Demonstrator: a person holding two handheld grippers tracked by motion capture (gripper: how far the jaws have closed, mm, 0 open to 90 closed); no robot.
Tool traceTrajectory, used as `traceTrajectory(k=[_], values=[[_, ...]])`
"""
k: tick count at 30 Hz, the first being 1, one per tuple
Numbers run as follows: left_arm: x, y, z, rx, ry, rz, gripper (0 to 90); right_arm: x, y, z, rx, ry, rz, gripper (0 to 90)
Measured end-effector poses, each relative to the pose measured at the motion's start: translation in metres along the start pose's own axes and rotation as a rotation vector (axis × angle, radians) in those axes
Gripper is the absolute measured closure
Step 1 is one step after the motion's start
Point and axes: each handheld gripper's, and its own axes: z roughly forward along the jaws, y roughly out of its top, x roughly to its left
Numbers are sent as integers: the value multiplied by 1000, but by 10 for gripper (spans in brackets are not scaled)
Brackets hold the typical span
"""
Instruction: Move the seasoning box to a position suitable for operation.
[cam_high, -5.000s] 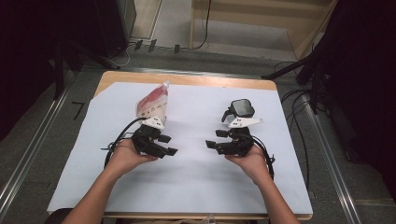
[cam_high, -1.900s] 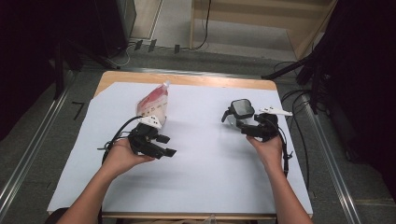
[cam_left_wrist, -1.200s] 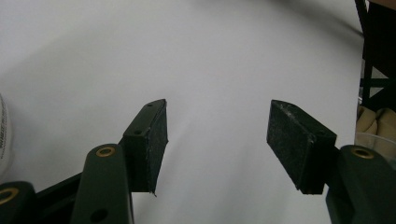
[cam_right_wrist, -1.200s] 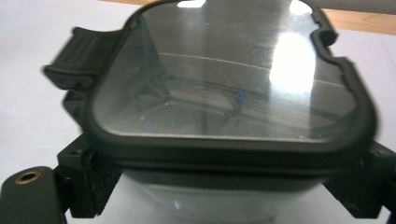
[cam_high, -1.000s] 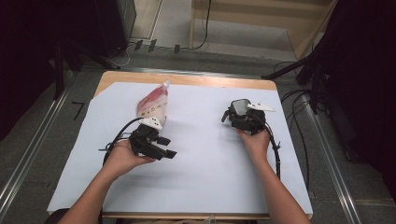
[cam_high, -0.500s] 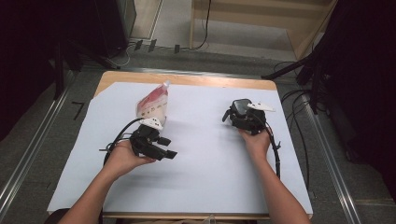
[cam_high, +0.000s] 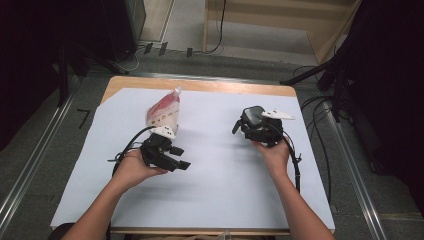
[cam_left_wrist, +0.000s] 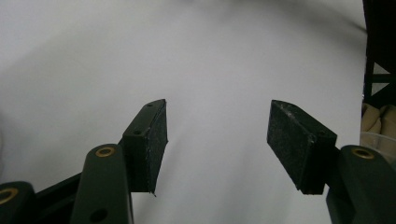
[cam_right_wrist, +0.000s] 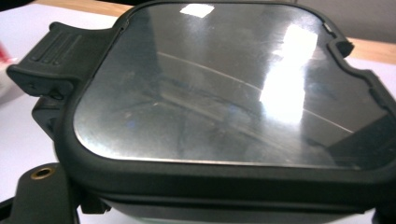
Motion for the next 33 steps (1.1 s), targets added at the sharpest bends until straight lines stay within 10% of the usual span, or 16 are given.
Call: traceTrajectory(k=[15,33], values=[[3,0,-5,-12,7,3,394,39,-9,-27,7,79,-43,152],[2,1,-4,-16,10,-2,401,94,-29,-11,68,217,-112,153]])
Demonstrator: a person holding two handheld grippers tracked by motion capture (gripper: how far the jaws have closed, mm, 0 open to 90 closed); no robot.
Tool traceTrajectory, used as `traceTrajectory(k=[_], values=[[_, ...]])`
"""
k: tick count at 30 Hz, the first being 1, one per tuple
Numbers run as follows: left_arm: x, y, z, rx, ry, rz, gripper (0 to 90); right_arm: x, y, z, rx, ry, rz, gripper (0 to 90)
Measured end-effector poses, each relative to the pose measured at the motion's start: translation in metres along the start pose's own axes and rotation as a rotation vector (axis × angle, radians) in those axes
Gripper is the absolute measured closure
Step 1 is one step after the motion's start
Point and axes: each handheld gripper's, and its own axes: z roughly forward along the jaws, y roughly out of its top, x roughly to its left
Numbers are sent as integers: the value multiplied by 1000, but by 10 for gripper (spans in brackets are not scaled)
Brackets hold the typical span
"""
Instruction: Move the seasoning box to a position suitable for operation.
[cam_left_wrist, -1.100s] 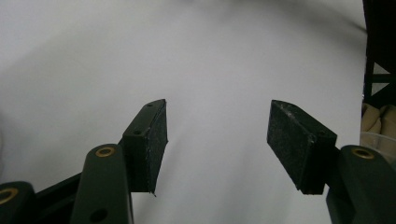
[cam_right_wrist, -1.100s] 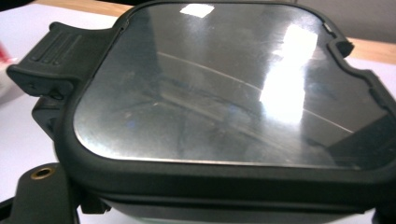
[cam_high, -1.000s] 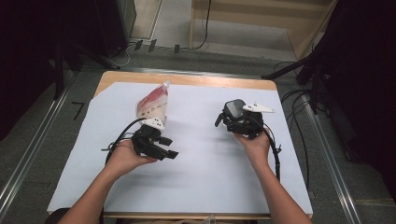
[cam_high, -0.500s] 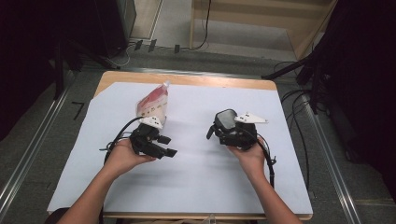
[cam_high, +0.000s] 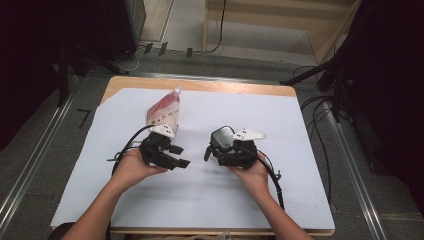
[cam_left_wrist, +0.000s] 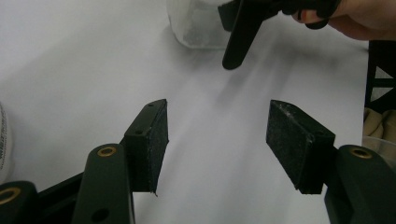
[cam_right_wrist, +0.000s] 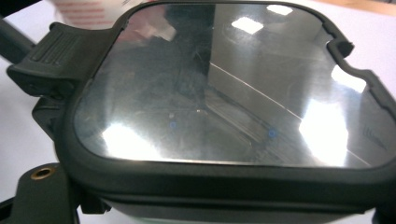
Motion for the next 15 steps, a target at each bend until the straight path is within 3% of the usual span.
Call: traceTrajectory(k=[7,15], values=[[0,0,-2,-8,-8,-2,401,16,-6,12,32,27,-33,152],[-1,0,1,-7,-3,5,403,23,-15,17,27,9,-77,151]])
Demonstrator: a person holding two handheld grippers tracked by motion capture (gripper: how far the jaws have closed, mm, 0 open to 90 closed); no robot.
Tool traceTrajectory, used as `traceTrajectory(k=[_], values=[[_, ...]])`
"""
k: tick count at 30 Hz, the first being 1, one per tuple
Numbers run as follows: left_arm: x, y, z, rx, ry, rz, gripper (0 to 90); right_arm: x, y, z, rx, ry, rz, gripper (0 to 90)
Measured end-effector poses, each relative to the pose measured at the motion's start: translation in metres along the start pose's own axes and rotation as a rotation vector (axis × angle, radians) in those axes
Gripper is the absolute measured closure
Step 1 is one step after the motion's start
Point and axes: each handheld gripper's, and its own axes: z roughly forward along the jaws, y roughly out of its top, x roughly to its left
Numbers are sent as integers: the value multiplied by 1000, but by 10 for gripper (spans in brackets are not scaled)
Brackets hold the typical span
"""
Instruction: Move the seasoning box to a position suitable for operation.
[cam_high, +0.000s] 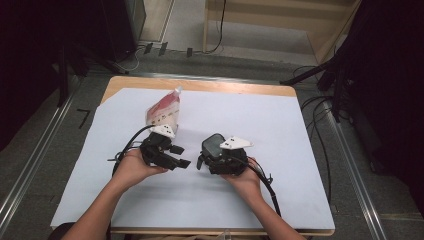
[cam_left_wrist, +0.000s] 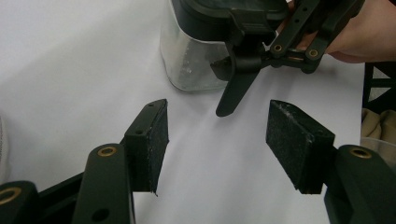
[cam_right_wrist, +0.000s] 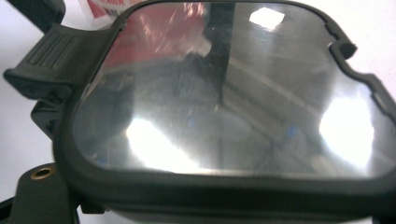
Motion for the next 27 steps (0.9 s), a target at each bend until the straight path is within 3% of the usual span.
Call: traceTrajectory(k=[7,15,20,23,27], values=[[-1,0,1,0,1,7,405,0,-2,-1,11,7,-39,147],[0,-1,-2,-3,0,9,411,-1,-1,-8,47,20,-20,132],[-1,0,-3,13,9,12,419,-4,0,-21,58,48,3,134],[-1,-1,-5,-9,11,9,413,-5,-1,-28,110,57,12,134],[1,-2,-6,-16,9,6,422,-8,-3,-43,119,96,30,139]])
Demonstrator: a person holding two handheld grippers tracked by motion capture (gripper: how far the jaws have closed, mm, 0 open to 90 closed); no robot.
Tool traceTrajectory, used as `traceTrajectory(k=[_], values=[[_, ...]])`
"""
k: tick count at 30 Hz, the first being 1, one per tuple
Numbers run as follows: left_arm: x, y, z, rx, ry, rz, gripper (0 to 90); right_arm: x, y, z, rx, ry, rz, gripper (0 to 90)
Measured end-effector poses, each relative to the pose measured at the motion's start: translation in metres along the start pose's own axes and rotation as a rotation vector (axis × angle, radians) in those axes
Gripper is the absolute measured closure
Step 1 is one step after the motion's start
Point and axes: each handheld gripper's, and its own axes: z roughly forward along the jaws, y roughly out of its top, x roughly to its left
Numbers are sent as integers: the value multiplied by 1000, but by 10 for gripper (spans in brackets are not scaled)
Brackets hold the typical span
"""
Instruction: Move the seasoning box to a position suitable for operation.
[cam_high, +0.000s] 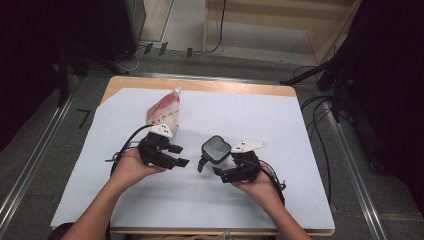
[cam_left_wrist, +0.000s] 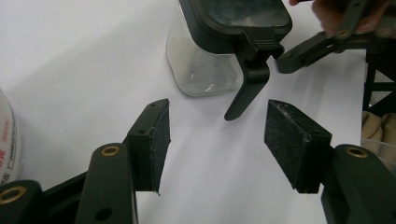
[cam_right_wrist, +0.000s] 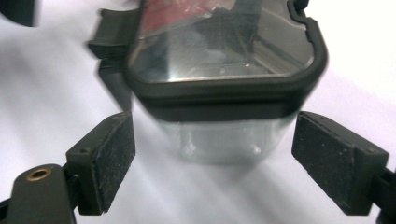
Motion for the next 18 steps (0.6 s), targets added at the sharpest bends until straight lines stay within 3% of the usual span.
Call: traceTrajectory(k=[3,6,9,11,14,18], values=[[-1,0,2,4,-4,5,441,0,-3,-13,-5,-1,-9,166],[-2,1,4,5,-6,7,469,-2,-6,-24,-9,-7,-31,266],[-1,2,6,12,-18,-46,491,-9,-7,-29,-14,7,-11,365],[-1,4,7,14,-24,-72,544,-14,-7,-31,-18,20,11,441],[0,5,10,-6,-26,-76,639,-20,-7,-31,-4,43,30,503],[1,7,11,3,-13,-61,761,-24,-8,-27,26,36,33,562]])
